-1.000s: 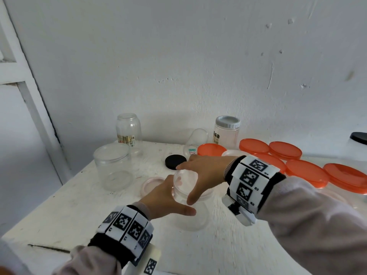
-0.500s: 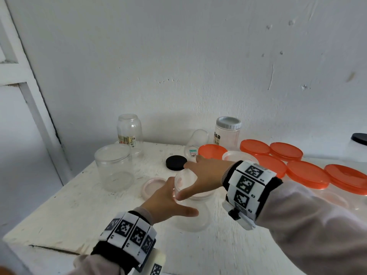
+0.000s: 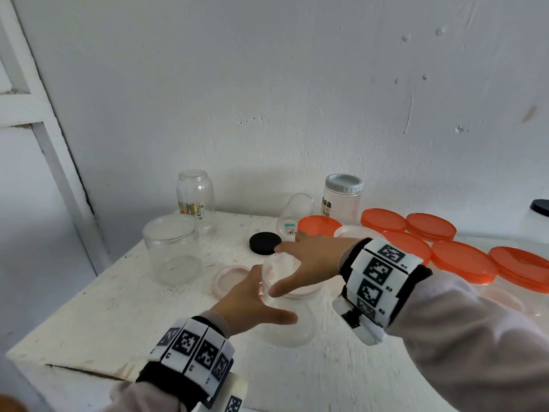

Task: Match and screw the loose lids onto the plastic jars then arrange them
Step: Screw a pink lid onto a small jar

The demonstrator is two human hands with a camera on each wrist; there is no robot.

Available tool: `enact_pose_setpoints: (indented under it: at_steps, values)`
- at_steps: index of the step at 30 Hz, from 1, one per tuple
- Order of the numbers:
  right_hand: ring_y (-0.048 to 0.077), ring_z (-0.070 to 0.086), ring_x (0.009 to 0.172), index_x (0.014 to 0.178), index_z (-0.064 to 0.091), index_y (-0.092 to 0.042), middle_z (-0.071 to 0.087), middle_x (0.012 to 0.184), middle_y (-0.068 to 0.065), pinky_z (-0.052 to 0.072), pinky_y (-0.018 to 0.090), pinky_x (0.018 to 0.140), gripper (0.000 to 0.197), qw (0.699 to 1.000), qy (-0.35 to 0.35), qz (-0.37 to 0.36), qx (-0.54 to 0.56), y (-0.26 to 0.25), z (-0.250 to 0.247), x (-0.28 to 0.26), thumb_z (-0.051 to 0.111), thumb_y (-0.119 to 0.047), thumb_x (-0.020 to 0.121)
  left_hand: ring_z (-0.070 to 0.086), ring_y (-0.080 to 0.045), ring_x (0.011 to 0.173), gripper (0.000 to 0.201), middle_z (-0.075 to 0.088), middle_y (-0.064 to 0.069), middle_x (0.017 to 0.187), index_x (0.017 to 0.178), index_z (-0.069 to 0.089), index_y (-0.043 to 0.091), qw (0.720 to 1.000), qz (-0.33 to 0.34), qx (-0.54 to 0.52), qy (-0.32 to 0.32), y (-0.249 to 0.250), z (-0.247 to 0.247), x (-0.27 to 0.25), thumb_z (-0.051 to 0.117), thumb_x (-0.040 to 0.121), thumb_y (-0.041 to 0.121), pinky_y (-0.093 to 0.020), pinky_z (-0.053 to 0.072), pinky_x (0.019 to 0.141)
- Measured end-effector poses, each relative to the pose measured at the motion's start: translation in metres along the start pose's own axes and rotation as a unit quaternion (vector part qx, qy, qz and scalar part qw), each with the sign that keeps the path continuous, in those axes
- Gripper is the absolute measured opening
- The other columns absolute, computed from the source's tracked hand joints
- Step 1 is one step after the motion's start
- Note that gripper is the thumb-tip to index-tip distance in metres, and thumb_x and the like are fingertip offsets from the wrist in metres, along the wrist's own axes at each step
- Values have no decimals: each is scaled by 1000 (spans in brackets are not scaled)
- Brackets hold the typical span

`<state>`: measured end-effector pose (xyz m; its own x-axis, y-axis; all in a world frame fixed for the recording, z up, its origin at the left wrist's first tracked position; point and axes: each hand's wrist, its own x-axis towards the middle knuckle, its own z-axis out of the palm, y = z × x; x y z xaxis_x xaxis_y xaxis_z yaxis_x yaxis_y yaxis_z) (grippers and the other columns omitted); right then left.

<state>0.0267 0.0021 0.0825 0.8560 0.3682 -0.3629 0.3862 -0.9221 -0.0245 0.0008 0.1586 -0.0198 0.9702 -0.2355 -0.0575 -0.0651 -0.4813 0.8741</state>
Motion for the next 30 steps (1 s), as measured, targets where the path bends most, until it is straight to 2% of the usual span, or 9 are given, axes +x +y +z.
enact_pose_setpoints:
  at_steps: [3, 5, 7, 9, 12, 16, 21, 24, 30]
  values:
    - [28, 16, 141, 148, 10, -42, 18, 152, -5, 27, 55, 108, 106, 1000, -17, -5, 6, 1, -1, -2, 63, -77, 62, 47, -11, 117, 99, 48, 19, 119, 138, 32, 27, 1000, 1, 0, 1, -1, 0, 1, 89, 58, 36, -24, 43, 92]
    - [25, 17, 141, 148, 10, -42, 19, 151, -7, 27, 53, 109, 105, 999, -23, -34, 16, 1, -2, -2, 72, -63, 66, 45, -8, 115, 100, 43, 26, 113, 138, 29, 29, 1000, 3, 5, 2, -1, 0, 2, 89, 58, 37, -19, 41, 89]
    - [24, 22, 139, 148, 12, -43, 24, 149, -7, 29, 50, 109, 102, 998, -22, -51, 24, 2, -2, -1, 74, -57, 67, 44, -6, 113, 101, 42, 28, 112, 138, 27, 31, 1000, 5, 12, 1, -1, 0, 3, 88, 59, 38, -15, 40, 84]
    - [23, 27, 136, 147, 15, -43, 30, 144, -7, 31, 48, 107, 101, 998, -9, -49, 30, 3, -1, 0, 73, -61, 66, 45, -9, 116, 102, 45, 20, 119, 140, 27, 29, 1000, 2, 13, 0, -2, 0, 4, 88, 58, 39, -19, 42, 90]
    - [25, 29, 133, 147, 16, -41, 31, 142, -4, 32, 47, 105, 103, 999, 10, -31, 33, 4, 4, 0, 67, -73, 64, 45, -13, 123, 106, 46, 10, 132, 141, 29, 27, 1000, -3, 4, -4, -4, 0, 4, 89, 55, 41, -31, 42, 102]
    - [29, 24, 137, 148, 13, -39, 26, 147, -1, 30, 50, 106, 106, 999, 19, -19, 25, 3, 8, 0, 61, -79, 63, 47, -11, 120, 104, 49, 12, 129, 140, 30, 27, 1000, 2, 3, -4, -5, 0, 4, 89, 55, 42, -29, 44, 97]
    - [26, 24, 135, 148, 14, -39, 28, 144, -5, 32, 49, 106, 105, 997, 14, -62, 40, 5, 9, 2, 73, -63, 65, 46, -8, 114, 105, 45, 21, 117, 140, 26, 29, 1000, 3, 16, 2, -6, 1, 6, 89, 56, 41, -20, 39, 88]
    - [24, 25, 133, 147, 15, -41, 30, 142, -7, 34, 47, 105, 102, 996, 38, -68, 42, 7, 13, 3, 71, -66, 65, 45, -9, 115, 104, 45, 18, 120, 139, 27, 30, 1000, 1, 15, 1, -7, 1, 7, 89, 56, 41, -21, 40, 90]
    - [26, 17, 136, 147, 13, -40, 27, 145, -3, 31, 46, 103, 94, 994, 70, -80, 38, 11, 27, 5, 60, -71, 71, 46, -11, 119, 103, 46, 15, 126, 139, 28, 32, 1000, 4, 2, 3, -8, 3, 7, 89, 56, 42, -24, 40, 93]
